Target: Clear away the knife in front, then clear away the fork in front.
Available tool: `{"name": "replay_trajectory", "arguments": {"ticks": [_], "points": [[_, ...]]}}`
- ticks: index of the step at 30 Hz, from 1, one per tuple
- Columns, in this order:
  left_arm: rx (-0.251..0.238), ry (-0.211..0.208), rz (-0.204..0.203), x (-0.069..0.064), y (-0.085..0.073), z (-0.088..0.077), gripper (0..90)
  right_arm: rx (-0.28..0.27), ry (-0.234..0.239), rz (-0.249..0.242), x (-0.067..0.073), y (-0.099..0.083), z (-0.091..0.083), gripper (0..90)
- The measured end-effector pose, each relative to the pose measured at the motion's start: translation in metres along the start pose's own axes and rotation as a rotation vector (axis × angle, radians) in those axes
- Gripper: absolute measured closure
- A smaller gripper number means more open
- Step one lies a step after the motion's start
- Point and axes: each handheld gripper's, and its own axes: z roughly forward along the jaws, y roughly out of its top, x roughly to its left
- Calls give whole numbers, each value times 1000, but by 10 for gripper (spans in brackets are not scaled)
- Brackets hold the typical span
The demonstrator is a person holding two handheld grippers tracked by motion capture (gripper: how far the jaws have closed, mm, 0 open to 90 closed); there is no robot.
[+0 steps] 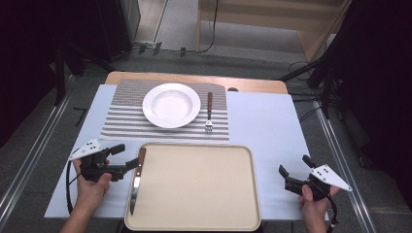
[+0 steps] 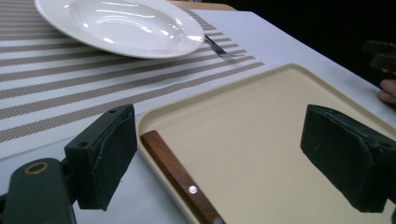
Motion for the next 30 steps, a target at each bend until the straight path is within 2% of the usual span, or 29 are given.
{"name": "replay_trajectory", "arguments": {"ticks": [1,2,4,6,9,13,15,18,24,26,28,30], "points": [[-13,-13,-9,4,0,-2,12,2,2,-3,0,0,0,31],[-30,-16,-16,7,0,-4,0,3,-1,-3,0,0,0,31],[-46,15,-22,12,0,-7,0,6,-5,-2,0,0,1,31],[-55,6,-22,16,-1,-8,0,6,-4,-4,0,0,0,31],[-47,37,12,21,-3,-9,0,7,-8,-9,1,0,0,31],[-68,78,58,21,-7,-14,0,7,-6,-17,1,1,1,31],[-76,96,64,22,-7,-15,0,8,-5,-15,1,0,0,31],[-93,103,65,22,-8,-16,0,9,-8,-13,1,0,0,31],[-92,105,121,20,-9,-18,0,10,-5,-14,2,1,-1,31],[-102,127,142,21,-8,-18,0,11,-6,-8,1,2,-1,31],[-104,132,129,23,-8,-18,0,12,-11,-5,1,4,-1,31],[-109,119,106,27,-10,-18,0,11,-12,-2,1,5,-2,31]]}}
